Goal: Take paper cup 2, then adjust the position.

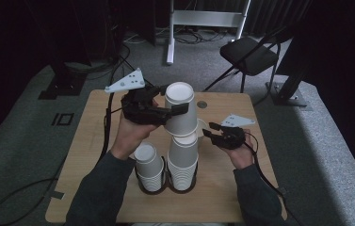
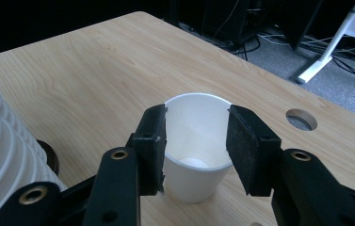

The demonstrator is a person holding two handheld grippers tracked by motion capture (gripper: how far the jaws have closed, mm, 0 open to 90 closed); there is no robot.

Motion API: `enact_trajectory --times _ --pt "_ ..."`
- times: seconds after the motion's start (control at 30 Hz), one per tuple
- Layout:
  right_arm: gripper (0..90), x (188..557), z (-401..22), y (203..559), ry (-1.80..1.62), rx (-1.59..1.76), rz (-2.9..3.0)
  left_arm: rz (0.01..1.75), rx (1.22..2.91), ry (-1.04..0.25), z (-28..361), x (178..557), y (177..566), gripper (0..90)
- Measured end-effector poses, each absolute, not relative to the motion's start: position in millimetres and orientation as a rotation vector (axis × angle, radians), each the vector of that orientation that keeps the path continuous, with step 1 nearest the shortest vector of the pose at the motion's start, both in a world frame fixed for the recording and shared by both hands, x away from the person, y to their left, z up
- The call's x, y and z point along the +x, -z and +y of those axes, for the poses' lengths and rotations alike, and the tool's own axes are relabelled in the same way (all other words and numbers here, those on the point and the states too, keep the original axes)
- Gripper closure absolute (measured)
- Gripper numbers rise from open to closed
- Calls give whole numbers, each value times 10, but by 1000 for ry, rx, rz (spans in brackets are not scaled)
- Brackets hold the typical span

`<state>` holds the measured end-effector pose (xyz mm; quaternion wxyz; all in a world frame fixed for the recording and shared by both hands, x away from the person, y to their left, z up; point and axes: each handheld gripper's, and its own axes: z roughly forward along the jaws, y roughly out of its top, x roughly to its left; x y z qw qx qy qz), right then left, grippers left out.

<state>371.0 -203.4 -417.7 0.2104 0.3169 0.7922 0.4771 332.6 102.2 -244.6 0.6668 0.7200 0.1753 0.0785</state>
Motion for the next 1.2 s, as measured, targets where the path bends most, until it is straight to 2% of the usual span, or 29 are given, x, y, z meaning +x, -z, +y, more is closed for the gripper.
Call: enact_trajectory --times 1.2 --pt "572 3673 -2015 4068 -1357 844 2179 460 1611 -248 1110 3607 2438 221"
